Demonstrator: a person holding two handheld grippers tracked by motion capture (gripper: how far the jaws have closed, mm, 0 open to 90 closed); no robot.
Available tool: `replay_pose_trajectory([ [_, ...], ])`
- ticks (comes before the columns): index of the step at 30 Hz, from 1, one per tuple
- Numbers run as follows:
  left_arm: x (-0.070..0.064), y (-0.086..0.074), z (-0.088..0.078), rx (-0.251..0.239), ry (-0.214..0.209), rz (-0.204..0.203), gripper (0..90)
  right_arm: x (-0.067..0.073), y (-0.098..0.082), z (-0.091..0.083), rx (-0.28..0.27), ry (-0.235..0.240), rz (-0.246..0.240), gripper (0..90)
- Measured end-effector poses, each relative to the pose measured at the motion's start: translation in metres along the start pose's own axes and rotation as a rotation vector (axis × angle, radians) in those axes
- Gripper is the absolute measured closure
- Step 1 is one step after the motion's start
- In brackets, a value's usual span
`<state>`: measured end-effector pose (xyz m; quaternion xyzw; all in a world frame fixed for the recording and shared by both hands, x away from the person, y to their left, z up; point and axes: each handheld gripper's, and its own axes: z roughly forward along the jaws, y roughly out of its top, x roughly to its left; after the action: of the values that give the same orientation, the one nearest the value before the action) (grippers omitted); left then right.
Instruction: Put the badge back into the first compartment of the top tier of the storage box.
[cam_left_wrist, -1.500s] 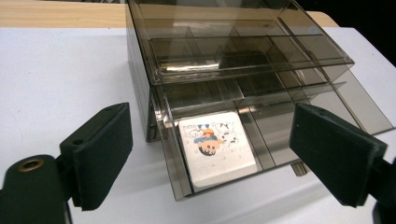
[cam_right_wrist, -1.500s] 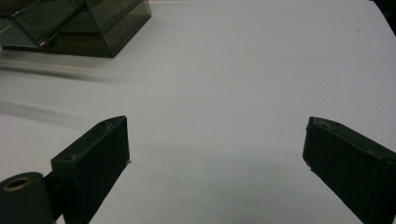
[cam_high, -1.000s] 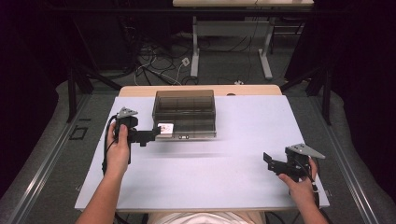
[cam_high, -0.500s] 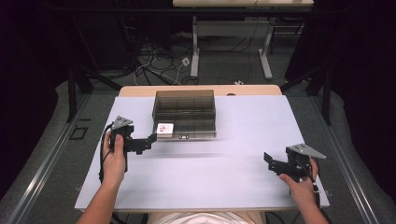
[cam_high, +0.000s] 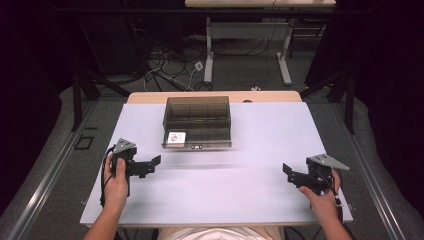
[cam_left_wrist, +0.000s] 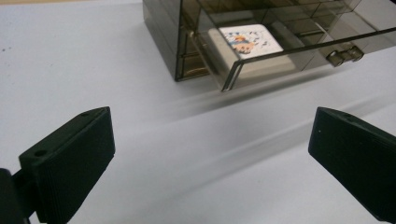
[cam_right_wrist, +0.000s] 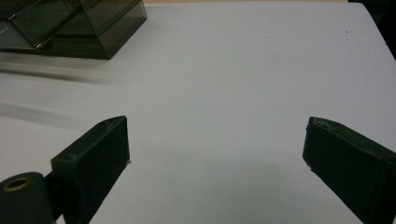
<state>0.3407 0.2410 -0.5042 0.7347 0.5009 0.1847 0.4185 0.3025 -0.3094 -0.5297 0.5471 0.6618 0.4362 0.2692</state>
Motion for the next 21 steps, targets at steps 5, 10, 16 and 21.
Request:
replay_pose_trajectory([
  [5,0.008,-0.009,-0.007,-0.013,0.016,-0.006,0.3,0.000,0.000,0.000,0.001,0.000,0.000,6.9],
  [10,0.019,-0.019,-0.013,-0.031,0.017,-0.016,0.3,0.000,0.000,0.000,0.004,0.003,0.004,6.8],
  [16,0.033,-0.029,-0.021,-0.054,0.008,-0.045,0.3,0.000,0.000,0.000,0.012,0.004,0.002,6.8],
  [21,0.043,-0.036,-0.025,-0.062,0.001,-0.070,0.3,0.000,0.000,0.000,0.012,0.003,0.006,6.9],
])
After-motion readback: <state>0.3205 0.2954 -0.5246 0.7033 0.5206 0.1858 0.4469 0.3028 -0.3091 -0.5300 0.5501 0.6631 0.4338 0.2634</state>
